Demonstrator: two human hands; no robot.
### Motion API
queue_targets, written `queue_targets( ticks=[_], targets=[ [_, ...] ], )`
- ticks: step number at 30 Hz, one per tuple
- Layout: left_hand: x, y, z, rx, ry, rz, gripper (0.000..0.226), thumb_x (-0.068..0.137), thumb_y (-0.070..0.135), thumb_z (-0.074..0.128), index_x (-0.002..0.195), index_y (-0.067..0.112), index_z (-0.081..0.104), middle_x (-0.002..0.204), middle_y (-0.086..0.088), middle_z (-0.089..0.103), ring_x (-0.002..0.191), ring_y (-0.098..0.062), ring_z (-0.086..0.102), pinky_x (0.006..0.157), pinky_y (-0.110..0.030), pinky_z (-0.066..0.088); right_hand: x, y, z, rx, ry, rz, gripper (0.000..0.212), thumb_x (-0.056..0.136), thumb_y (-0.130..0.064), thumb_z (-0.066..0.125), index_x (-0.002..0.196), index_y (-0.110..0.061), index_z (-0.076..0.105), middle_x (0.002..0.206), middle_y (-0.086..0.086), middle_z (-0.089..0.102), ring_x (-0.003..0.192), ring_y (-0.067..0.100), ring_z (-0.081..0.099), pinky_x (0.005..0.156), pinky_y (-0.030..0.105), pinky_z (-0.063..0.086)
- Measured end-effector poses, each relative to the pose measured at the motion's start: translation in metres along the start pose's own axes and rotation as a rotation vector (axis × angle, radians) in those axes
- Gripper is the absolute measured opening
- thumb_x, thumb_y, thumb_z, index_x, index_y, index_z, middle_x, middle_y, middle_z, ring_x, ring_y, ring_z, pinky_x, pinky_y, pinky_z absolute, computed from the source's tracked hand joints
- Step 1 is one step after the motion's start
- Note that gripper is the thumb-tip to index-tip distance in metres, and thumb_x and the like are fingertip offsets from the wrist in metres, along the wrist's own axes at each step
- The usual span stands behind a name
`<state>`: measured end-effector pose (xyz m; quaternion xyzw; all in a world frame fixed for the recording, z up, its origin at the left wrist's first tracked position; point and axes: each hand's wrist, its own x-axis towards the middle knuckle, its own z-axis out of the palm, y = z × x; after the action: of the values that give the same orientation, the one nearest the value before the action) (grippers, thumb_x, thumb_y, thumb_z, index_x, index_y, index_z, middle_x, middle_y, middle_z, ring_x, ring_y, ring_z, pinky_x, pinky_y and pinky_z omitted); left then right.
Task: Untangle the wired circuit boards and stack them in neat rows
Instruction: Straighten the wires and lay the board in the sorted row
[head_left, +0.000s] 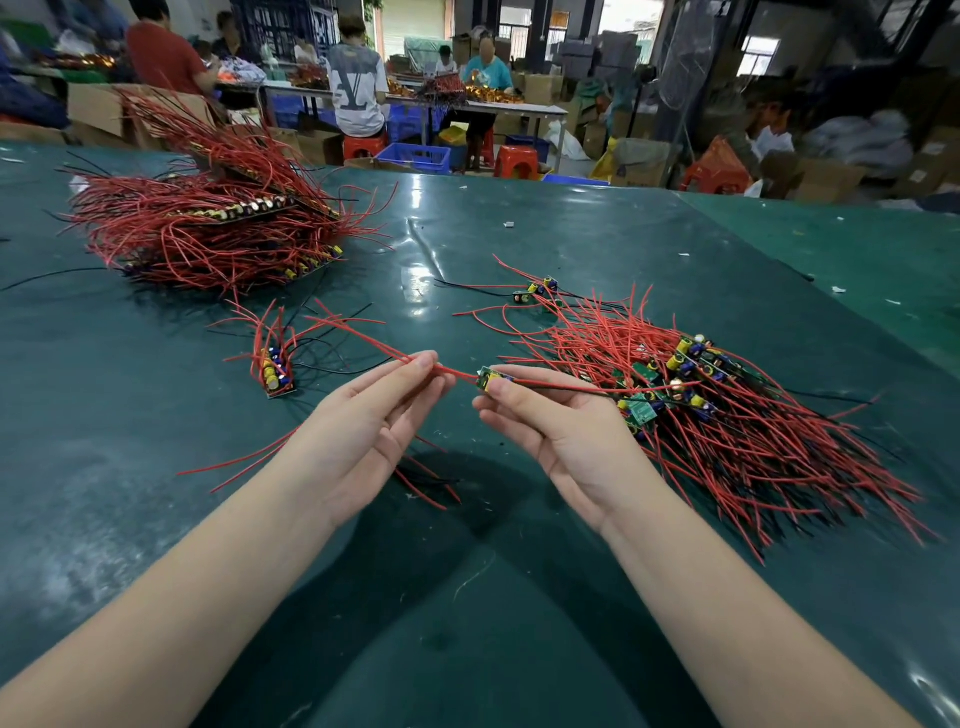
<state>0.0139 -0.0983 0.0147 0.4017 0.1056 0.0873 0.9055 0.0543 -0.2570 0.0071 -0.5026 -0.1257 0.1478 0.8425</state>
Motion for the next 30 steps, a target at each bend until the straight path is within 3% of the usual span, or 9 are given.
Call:
queue_targets(
  ticks=[4,9,18,25,30],
  targets=[
    [-0.001,0.002,-0.001,-0.029,0.025,-0.036,0.008,0.067,0.009,0.07,0.068,0.005,0.077,0.077,-0.007,0.073,0.078,-0.014,0.073,0.062,-0.012,0.054,0.0,-0.001,0.001,-0.015,-0.005,-0.001,0.018,0.061,-0.012,0.079,0.078,-0.008,0.078,0.08,0.013,0.072,0.076,0.025,0.072,0.069,0.024,0.057],
    [-0.002,0.004,0.001,-0.003,0.062,-0.039,0.019,0.065,0.014,0.071,0.082,0.005,0.069,0.075,-0.007,0.073,0.074,-0.012,0.073,0.058,-0.012,0.054,0.0,-0.003,0.001,0.041,-0.008,0.05,0.013,0.063,-0.01,0.076,0.076,-0.007,0.078,0.079,0.012,0.073,0.073,0.024,0.072,0.066,0.024,0.057],
    [-0.004,0.008,0.002,-0.052,-0.022,-0.15,0.009,0.065,0.015,0.071,0.068,0.012,0.078,0.074,-0.003,0.073,0.072,-0.009,0.072,0.055,-0.012,0.054,-0.001,-0.008,0.0,0.071,-0.027,0.099,0.012,0.064,-0.009,0.074,0.076,-0.005,0.078,0.08,0.012,0.074,0.071,0.022,0.072,0.065,0.023,0.057],
    [-0.001,0.005,0.0,0.035,-0.026,-0.017,0.019,0.082,0.013,0.063,0.07,0.013,0.078,0.083,-0.005,0.075,0.079,-0.012,0.073,0.063,-0.015,0.055,-0.002,-0.011,-0.001,0.068,-0.008,0.081,0.011,0.063,-0.007,0.074,0.073,-0.004,0.077,0.075,0.012,0.072,0.068,0.022,0.072,0.062,0.022,0.057],
    [-0.002,0.007,0.002,-0.034,-0.017,-0.012,0.016,0.077,0.01,0.064,0.072,0.013,0.079,0.079,-0.004,0.074,0.071,-0.008,0.071,0.061,-0.016,0.056,-0.002,-0.009,-0.001,0.068,-0.005,0.089,0.012,0.064,-0.007,0.074,0.075,-0.004,0.077,0.076,0.012,0.072,0.07,0.022,0.072,0.063,0.022,0.057]
  ],
)
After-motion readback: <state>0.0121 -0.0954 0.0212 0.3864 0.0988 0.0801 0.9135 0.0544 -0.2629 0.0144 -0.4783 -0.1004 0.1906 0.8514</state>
